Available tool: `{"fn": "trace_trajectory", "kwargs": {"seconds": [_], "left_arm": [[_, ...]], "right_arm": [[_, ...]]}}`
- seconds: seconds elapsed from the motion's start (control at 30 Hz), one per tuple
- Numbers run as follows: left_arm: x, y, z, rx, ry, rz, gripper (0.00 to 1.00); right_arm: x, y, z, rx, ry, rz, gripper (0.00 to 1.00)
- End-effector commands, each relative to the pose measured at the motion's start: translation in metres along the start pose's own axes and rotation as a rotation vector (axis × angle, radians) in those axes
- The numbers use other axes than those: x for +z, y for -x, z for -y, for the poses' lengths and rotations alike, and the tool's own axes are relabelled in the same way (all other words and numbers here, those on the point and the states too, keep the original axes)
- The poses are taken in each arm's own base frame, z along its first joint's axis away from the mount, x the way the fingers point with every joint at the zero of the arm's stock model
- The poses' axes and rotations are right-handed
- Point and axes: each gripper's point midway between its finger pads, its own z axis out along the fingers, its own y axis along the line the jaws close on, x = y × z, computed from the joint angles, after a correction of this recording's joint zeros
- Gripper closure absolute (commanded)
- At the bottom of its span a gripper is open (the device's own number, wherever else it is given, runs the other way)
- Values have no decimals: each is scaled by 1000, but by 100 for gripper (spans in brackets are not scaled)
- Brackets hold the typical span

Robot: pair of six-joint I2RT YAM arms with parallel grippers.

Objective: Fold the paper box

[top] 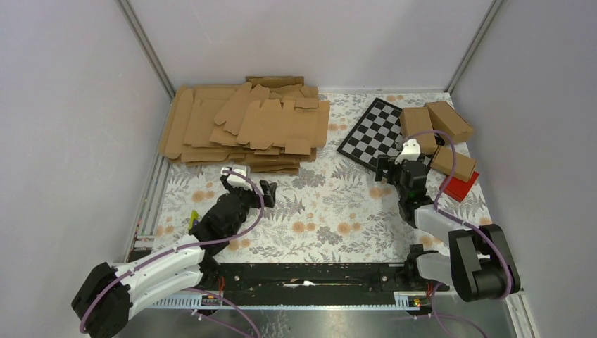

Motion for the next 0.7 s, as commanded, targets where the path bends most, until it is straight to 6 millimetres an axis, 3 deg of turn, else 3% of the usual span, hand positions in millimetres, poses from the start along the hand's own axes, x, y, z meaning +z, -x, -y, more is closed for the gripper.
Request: {"fn": "trace_trajectory", "kwargs": {"seconds": [0.0,0.13,0.27,0.5,0.57,0.67], "left_arm": [[5,64,-23,59,148,209,1],[2,76,-71,235,388,272,1],[11,60,-108,268,487,261,1],[16,43,-155,179,493,309,1],[24,42,-157,182,474,284,2],[36,39,-166,165,454,229,3]], "right_arm": [[4,31,18,-113,-90,171,0],[14,15,24,-70,-126,164,0],[23,-2,42,-11,-190,137,0],[29,-7,53,61,-209,125,0],[26,-17,61,115,-218,128,0],[26,-14,63,123,-220,133,1]]}}
